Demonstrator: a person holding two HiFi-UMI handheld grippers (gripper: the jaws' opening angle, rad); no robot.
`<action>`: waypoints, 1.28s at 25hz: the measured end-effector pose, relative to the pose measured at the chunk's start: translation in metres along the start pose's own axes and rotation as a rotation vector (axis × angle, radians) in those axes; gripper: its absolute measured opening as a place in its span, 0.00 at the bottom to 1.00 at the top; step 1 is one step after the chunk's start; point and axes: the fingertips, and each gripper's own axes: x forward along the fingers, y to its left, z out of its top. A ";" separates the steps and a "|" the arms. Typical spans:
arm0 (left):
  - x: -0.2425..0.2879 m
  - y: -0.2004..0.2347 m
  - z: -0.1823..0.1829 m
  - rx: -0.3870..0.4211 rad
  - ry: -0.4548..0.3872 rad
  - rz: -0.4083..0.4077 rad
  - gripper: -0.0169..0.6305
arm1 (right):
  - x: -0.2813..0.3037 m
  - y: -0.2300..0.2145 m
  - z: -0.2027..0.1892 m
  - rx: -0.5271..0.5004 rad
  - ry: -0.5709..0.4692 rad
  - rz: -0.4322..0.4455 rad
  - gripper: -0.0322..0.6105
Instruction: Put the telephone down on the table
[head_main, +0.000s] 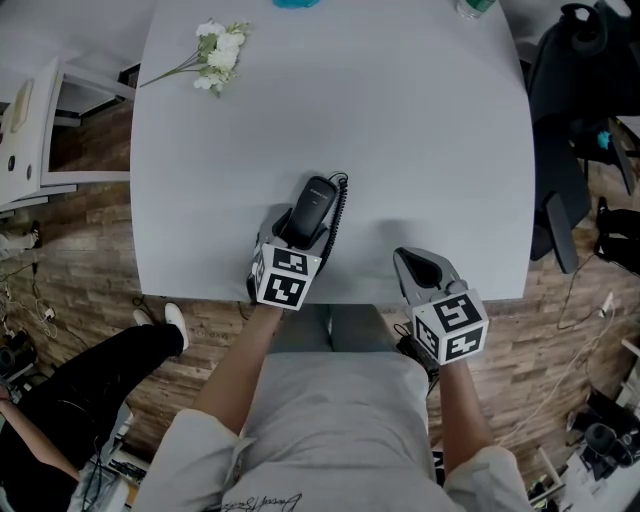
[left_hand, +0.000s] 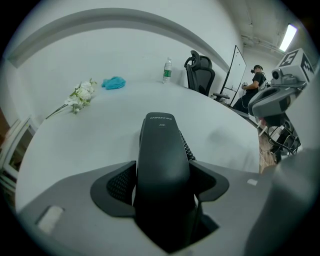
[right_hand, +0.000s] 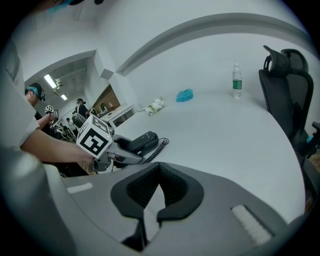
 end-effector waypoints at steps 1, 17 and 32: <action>0.000 0.000 0.000 -0.005 -0.003 -0.005 0.55 | 0.001 0.000 0.001 -0.001 -0.002 0.001 0.06; -0.021 -0.003 0.010 0.008 -0.033 -0.036 0.56 | 0.002 0.008 0.008 -0.008 -0.023 -0.003 0.06; -0.066 0.003 0.028 0.038 -0.107 0.004 0.29 | -0.018 0.026 0.024 -0.054 -0.068 -0.020 0.06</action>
